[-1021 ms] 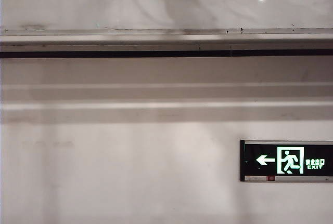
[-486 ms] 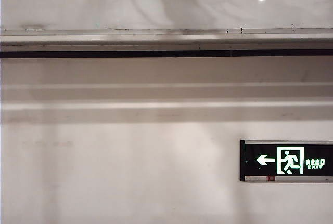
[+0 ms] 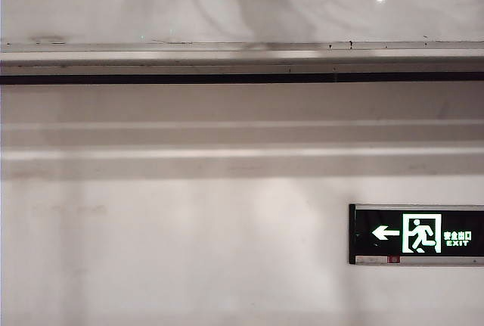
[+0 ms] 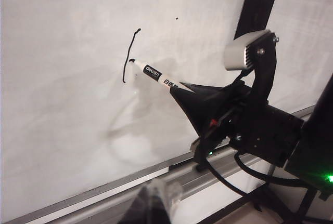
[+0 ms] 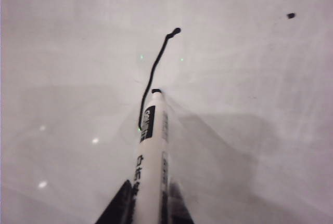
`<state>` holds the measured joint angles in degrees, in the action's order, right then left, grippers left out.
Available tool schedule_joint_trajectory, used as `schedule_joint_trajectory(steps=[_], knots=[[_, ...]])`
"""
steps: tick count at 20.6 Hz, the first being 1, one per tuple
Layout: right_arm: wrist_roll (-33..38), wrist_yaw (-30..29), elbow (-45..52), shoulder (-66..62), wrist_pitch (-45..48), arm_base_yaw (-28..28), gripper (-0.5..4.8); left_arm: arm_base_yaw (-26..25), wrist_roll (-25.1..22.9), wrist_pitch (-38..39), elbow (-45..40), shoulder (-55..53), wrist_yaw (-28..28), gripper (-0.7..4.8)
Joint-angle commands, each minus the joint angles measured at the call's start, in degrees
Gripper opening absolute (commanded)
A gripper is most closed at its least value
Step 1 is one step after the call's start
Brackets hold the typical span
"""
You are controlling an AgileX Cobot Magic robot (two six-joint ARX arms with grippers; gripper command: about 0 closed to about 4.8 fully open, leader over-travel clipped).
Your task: Take a marker from the whiteboard tray, write "Hi!" on the whiteboard, and then put the marker back vertically into the whiteboard tray.
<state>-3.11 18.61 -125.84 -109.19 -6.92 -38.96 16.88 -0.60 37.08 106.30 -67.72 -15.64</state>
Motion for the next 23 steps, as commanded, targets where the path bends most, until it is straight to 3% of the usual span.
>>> schedule_joint_trajectory(steps=[1, 11, 20, 23], knots=[[-0.2, 3.78, -0.24, 1.07, -1.51, 0.26, -0.02, 0.02, -0.39, -0.63, 0.33, 0.2, -0.26, -0.06], [-0.22, 6.73, -0.24, 2.75, -3.91, 1.18, -0.01, 0.02, -0.22, -0.52, 0.33, 0.17, -0.26, -0.06], [-4.68, -0.26, -0.22, 5.29, 2.29, 1.4, -0.01, 0.02, -0.22, -0.48, 0.33, 0.17, -0.46, -0.06], [-4.68, -0.57, -0.22, 5.05, 2.51, 1.44, -0.02, 0.02, -0.26, -0.46, 0.33, 0.15, -6.14, -0.06]])
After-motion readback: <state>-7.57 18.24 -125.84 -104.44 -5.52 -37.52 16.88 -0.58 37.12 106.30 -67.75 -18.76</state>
